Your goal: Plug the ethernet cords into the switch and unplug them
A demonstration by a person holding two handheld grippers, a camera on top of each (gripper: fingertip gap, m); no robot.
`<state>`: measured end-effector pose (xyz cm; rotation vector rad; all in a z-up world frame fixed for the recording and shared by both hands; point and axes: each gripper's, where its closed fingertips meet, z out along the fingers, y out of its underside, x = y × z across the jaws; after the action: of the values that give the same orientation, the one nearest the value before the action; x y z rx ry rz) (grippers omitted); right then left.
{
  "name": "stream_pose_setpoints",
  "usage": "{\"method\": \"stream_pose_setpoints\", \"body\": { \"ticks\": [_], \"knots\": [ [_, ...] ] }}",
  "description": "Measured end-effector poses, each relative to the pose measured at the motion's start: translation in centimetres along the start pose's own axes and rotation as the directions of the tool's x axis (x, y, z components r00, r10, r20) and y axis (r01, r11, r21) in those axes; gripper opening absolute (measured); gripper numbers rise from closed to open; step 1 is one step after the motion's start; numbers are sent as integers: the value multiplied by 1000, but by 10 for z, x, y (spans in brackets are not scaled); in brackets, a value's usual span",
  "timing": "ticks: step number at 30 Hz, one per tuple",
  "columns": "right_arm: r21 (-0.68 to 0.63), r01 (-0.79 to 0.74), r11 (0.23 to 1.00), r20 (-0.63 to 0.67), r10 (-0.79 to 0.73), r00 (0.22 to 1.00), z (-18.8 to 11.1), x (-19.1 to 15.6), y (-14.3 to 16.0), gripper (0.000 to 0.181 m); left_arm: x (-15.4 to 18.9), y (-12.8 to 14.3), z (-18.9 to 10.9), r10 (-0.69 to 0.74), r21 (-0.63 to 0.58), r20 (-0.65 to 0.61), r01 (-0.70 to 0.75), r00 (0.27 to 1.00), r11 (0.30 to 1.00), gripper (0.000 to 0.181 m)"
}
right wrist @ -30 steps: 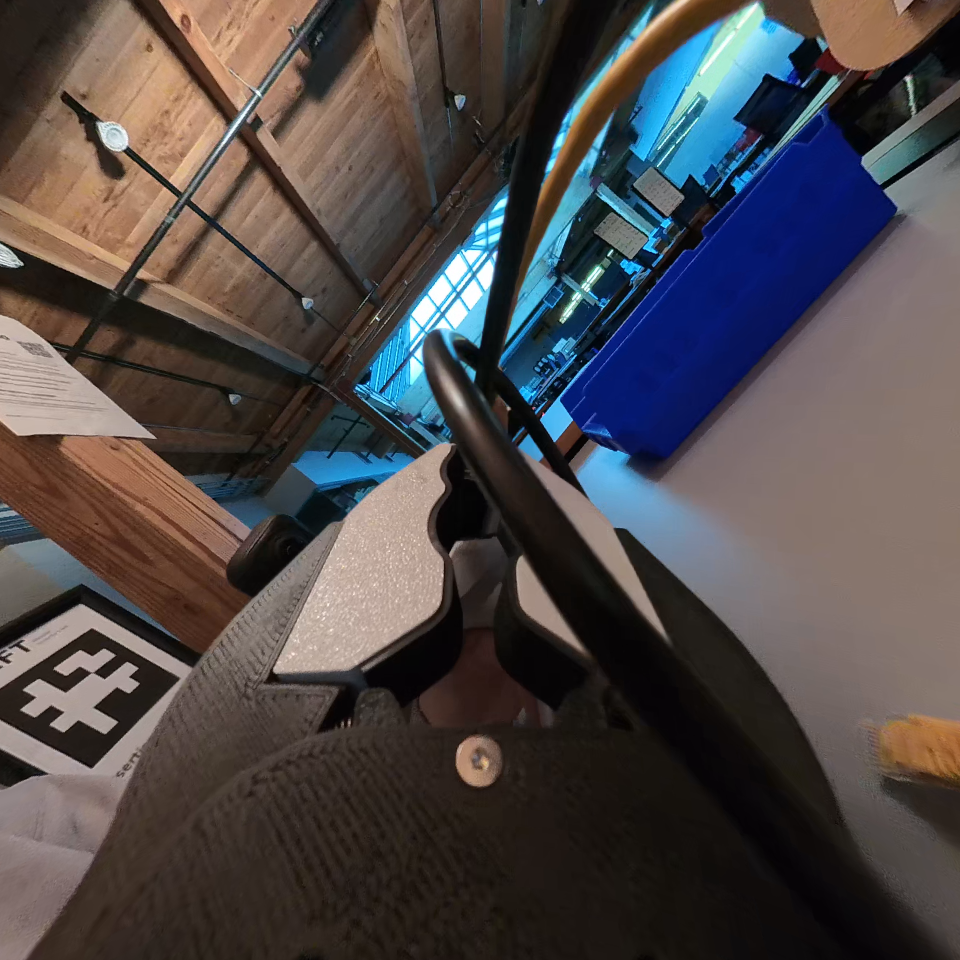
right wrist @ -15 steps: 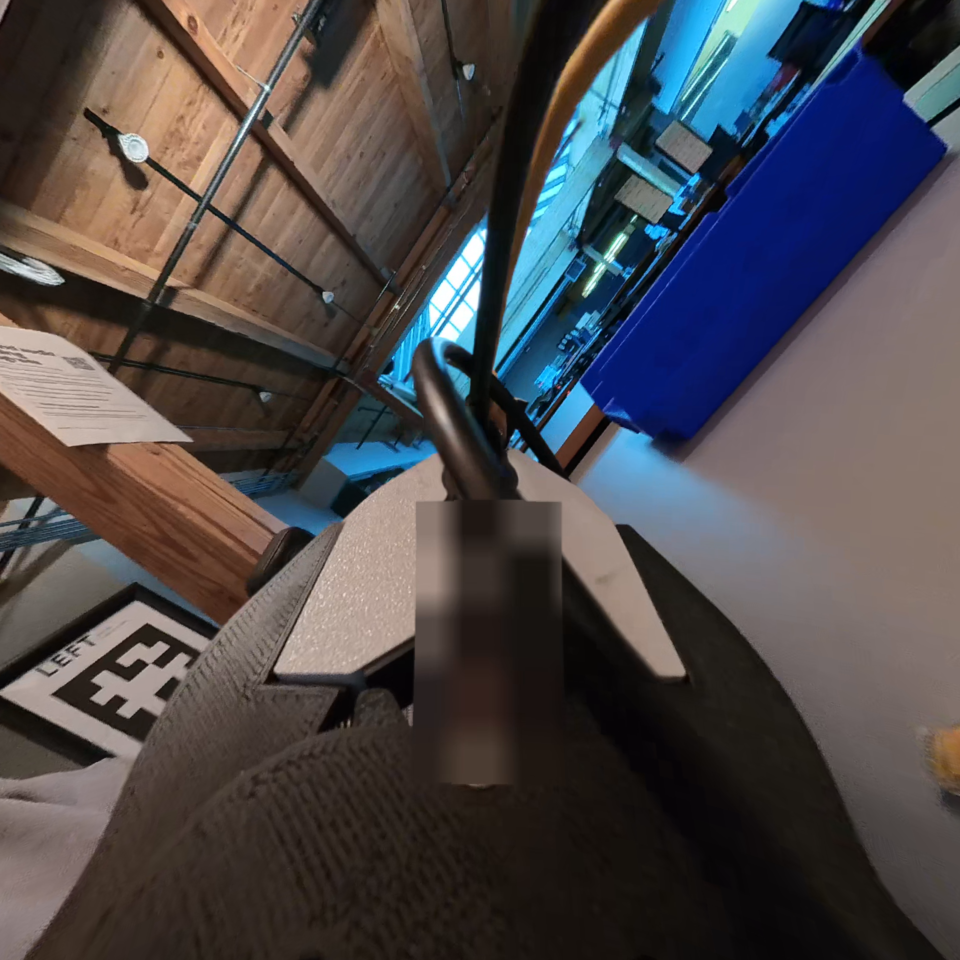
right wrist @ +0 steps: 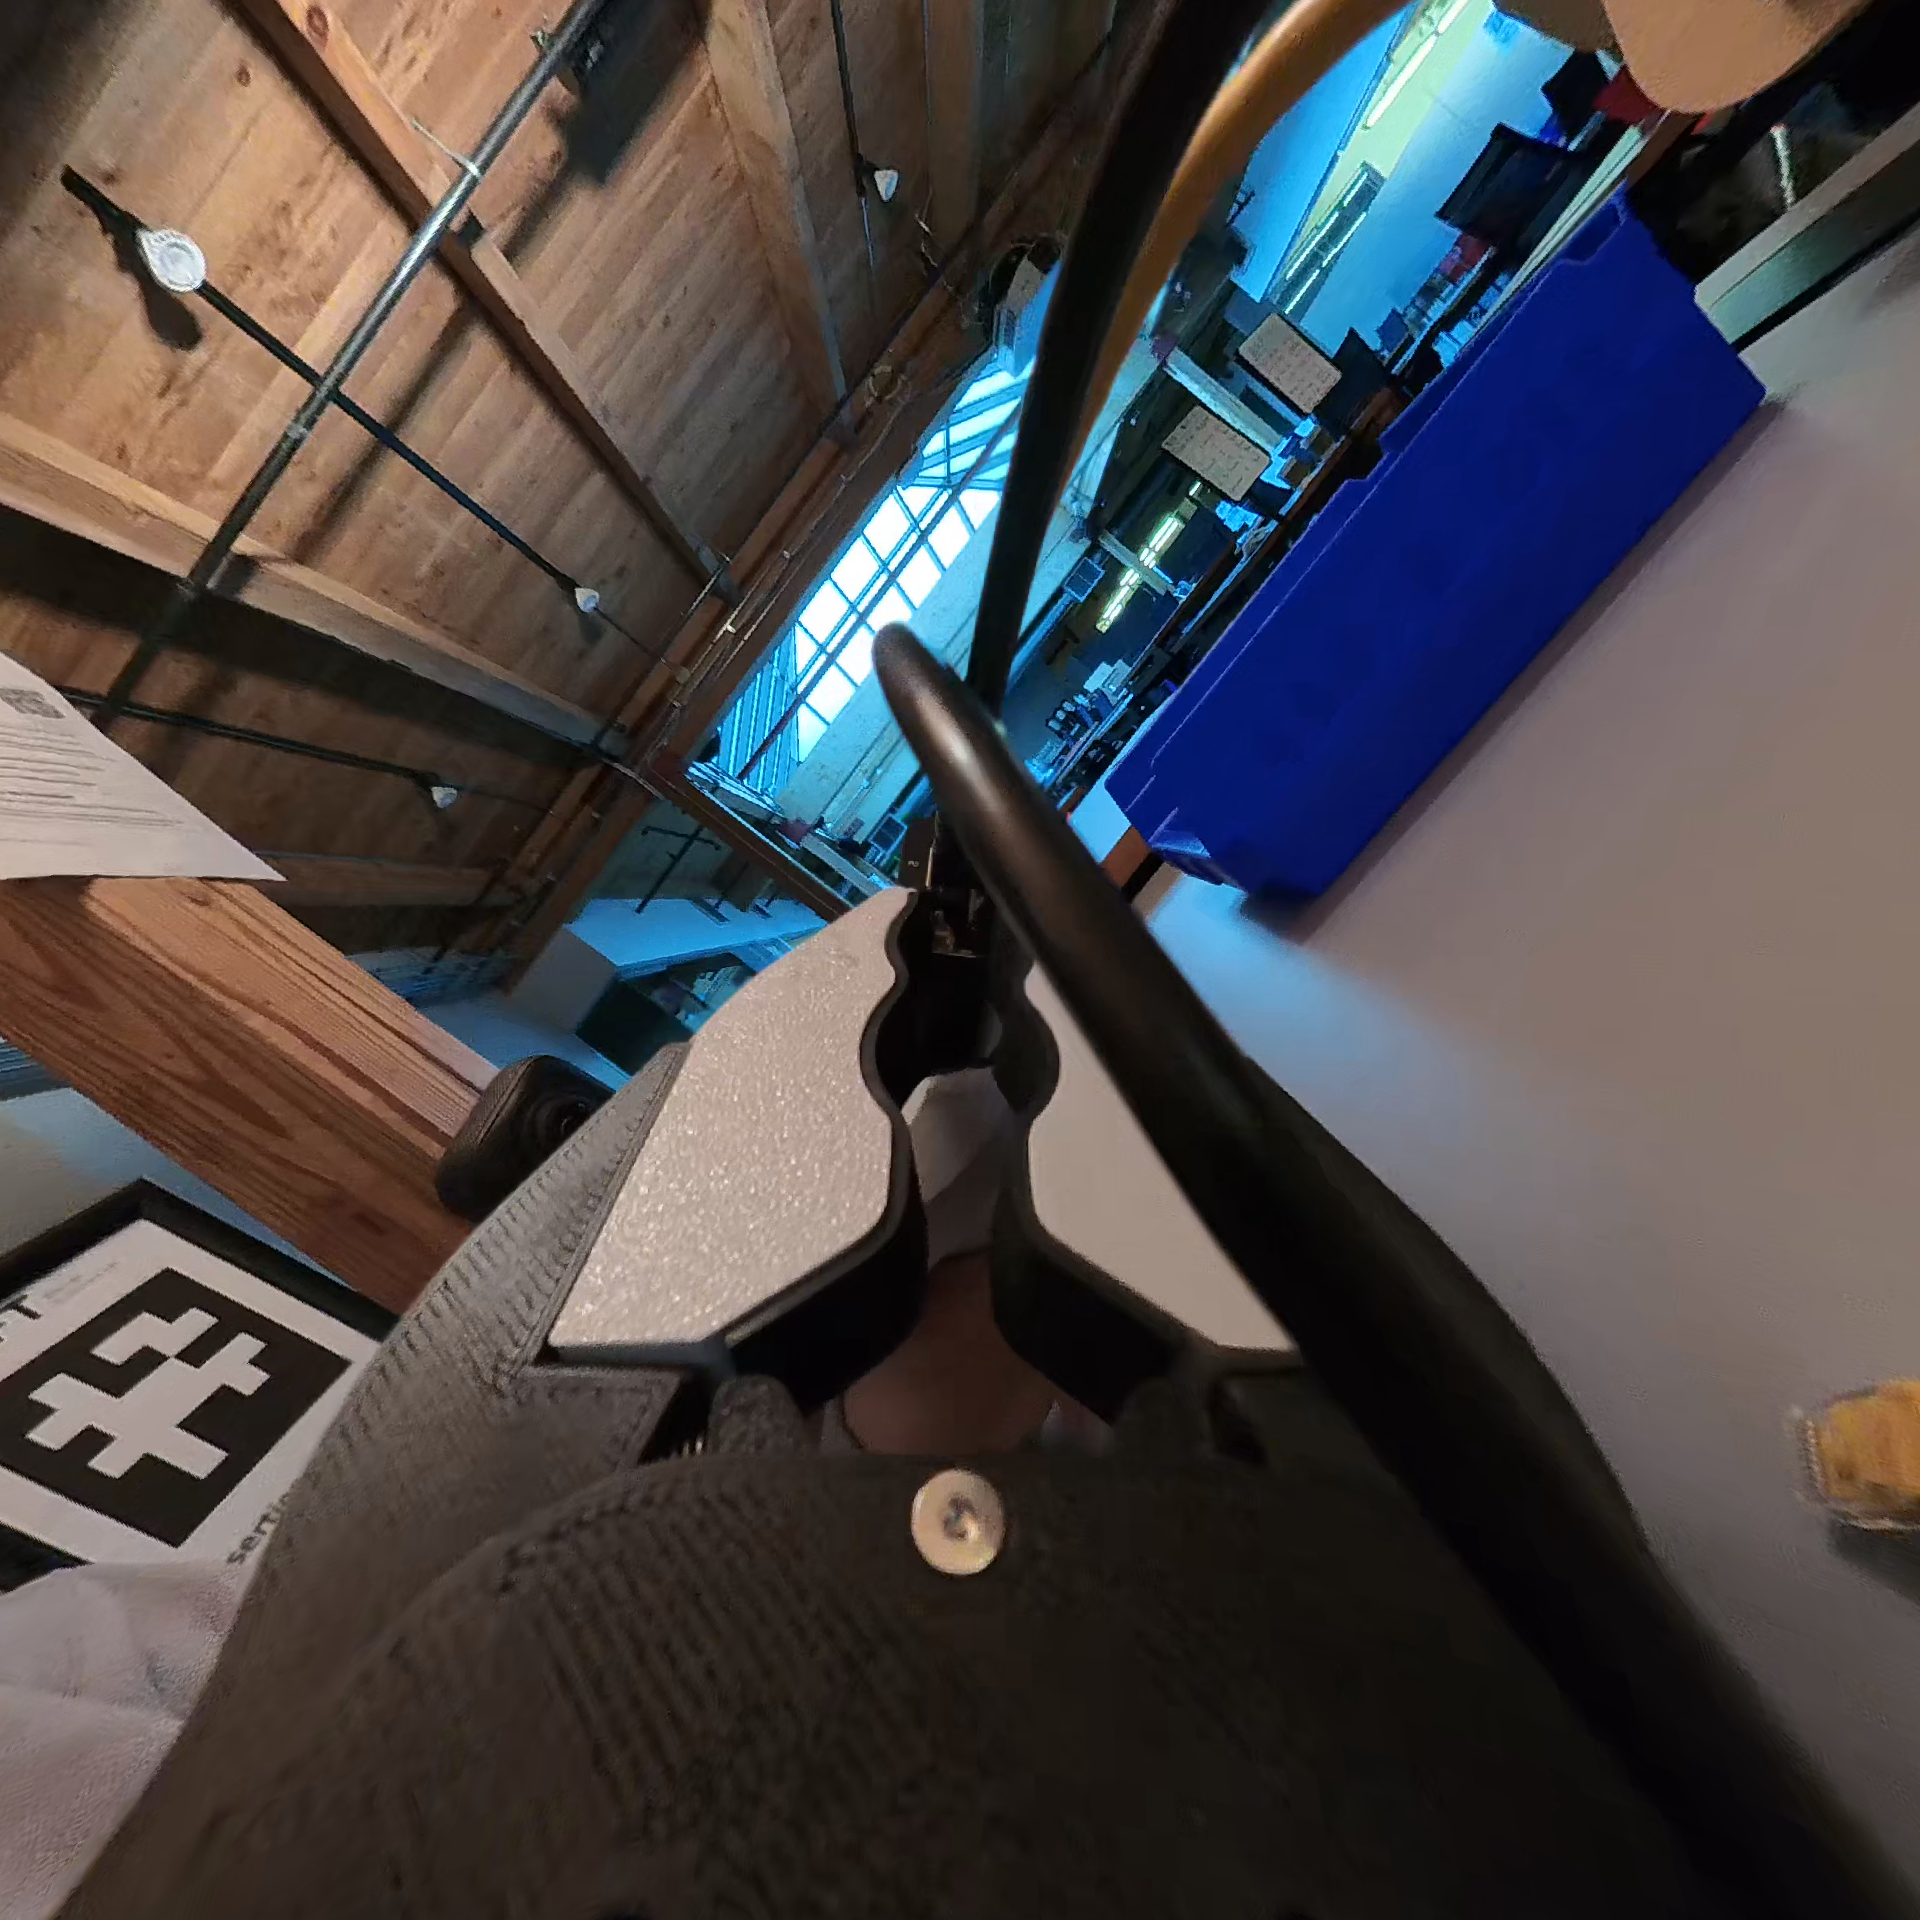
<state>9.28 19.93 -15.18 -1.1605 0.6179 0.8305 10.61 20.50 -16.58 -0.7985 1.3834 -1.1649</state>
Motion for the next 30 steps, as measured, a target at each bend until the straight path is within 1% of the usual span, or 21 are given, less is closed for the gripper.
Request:
{"method": "stream_pose_setpoints", "body": {
  "ticks": [3, 4, 5, 6, 7, 8, 9, 10, 12, 13, 16, 18, 20, 22, 24, 26, 27, 28, 30],
  "knots": [
    [-2, 21, 1000, 13, -21, 1000, 0, -1, 0, 10, 0, -1, 0, 11, 2, 11, -11, 1000, 1000, 73],
    [12, -19, 1000, 36, 18, 999, -1, 0, -2, 10, -1, -1, -1, 48, -2, 27, -48, 998, 999, 73],
    [82, -66, 994, 44, 63, 997, -5, 3, -14, 8, -5, 1, -3, 125, -21, 66, -124, 990, 992, 73],
    [109, -69, 992, 49, 64, 997, -11, 6, -25, 10, -9, 2, -5, 198, -34, 97, -196, 975, 980, 73],
    [45, 10, 999, 39, -12, 999, -12, 8, -26, 10, -8, 0, -6, 182, -26, 93, -180, 979, 983, 73],
    [9, 127, 992, -26, -127, 992, -14, 13, -27, 10, -8, -4, -4, 88, -7, 74, -88, 993, 996, 73],
    [-19, 198, 980, -36, -198, 979, -14, 10, -27, 8, -11, -9, -3, 8, 11, 71, -9, 997, 1000, 73],
    [-67, 216, 974, -13, -217, 976, -12, 3, -24, 11, -15, -13, -2, -11, 18, 77, 10, 997, 1000, 73],
    [-121, 303, 945, -1, -306, 952, -10, -11, -28, 11, -25, -21, -7, 34, 33, 95, -37, 995, 999, 73],
    [-182, 342, 922, 6, -347, 938, -11, -16, -28, 11, -32, -25, -12, 42, 46, 111, -47, 993, 998, 73],
    [-281, 429, 859, 8, -445, 896, -24, -26, -40, 9, -61, -38, -25, -34, 84, 173, 20, 984, 996, 73],
    [-340, 502, 796, -30, -542, 840, -38, -28, -54, 11, -78, -46, -33, -67, 109, 199, 46, 978, 993, 73],
    [-404, 557, 726, -81, -634, 769, -56, -29, -73, 11, -91, -49, -41, -43, 104, 233, 19, 972, 994, 73],
    [-450, 591, 669, -136, -706, 695, -76, -31, -97, 11, -97, -49, -45, -51, 103, 232, 27, 971, 994, 73],
    [-530, 583, 616, -198, -759, 621, -98, -24, -124, 11, -100, -48, -46, -62, 106, 230, 38, 971, 994, 73],
    [-595, 576, 560, -253, -811, 528, -117, -14, -155, 11, -98, -47, -45, -63, 102, 216, 42, 974, 994, 73],
    [-642, 548, 537, -263, -825, 500, -126, -6, -167, 11, -96, -47, -43, -60, 100, 208, 40, 976, 994, 73],
    [-675, 513, 530, -288, -830, 478, -134, 4, -180, 11, -94, -47, -42, -53, 98, 204, 34, 977, 995, 73],
    [-731, 444, 517, -303, -830, 468, -147, 29, -196, 12, -89, -47, -40, -38, 90, 189, 21, 981, 996, 73]
  ]
}}
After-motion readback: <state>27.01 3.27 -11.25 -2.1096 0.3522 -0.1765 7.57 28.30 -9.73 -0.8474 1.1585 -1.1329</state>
